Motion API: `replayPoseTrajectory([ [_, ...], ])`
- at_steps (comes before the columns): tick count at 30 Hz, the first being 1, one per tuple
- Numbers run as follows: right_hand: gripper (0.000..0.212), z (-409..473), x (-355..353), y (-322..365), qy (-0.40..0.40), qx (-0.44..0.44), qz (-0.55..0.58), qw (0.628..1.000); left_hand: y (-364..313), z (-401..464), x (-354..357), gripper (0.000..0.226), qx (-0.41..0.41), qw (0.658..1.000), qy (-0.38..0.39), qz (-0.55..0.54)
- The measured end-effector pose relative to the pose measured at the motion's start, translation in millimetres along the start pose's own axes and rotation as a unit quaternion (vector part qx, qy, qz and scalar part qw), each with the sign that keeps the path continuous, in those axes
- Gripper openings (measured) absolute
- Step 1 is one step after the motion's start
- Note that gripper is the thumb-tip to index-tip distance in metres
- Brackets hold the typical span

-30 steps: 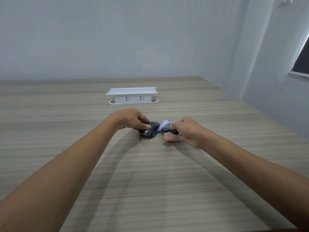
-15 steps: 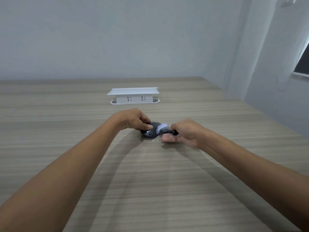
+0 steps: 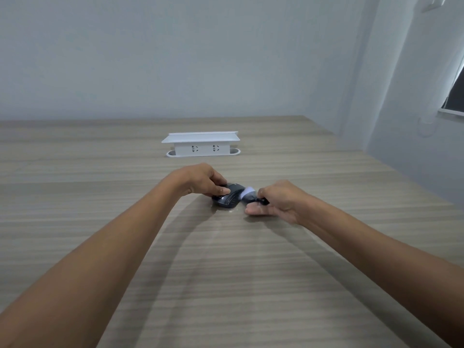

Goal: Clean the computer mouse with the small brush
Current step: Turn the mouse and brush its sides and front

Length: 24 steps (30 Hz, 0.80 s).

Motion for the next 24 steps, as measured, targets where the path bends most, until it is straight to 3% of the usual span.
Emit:
replayPoseTrajectory([
  [4,0.017,3.8,11.4,-13.1,0.037,0.028,-0.021,0.999,-0.5,0.9,0.9,0.047,0.006,1.000,0.005,-0.004],
  [8,0.016,4.8,-5.0,-0.3,0.000,0.001,-0.019,1.000,1.1,2.5,0.1,0.047,0.007,1.000,0.004,-0.001],
  [11,0.046,3.0,-15.5,13.1,-0.030,-0.030,-0.045,0.998,0.6,1.4,0.3,0.046,0.008,1.000,0.002,0.000],
  [15,0.018,1.9,3.2,4.8,0.004,-0.005,-0.094,0.996,0.3,-0.1,-0.4,0.047,0.009,1.000,-0.005,-0.003],
  [21,0.015,6.8,0.5,7.7,0.007,-0.005,-0.154,0.988,2.8,0.3,0.1,0.049,0.008,1.000,-0.005,-0.005],
  [24,0.038,12.1,-12.9,20.9,-0.012,-0.028,-0.228,0.973,2.8,-1.2,0.2,0.050,0.008,1.000,-0.003,0.002],
])
Point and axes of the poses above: each hand's wrist, its own z-axis towards the middle knuckle, its own x-axis out of the palm, y = z × x, the point moved 10 cm from there along z, towards the middle knuckle, and after that the axes turned 13 degrees about y, right-handed, at the moved point
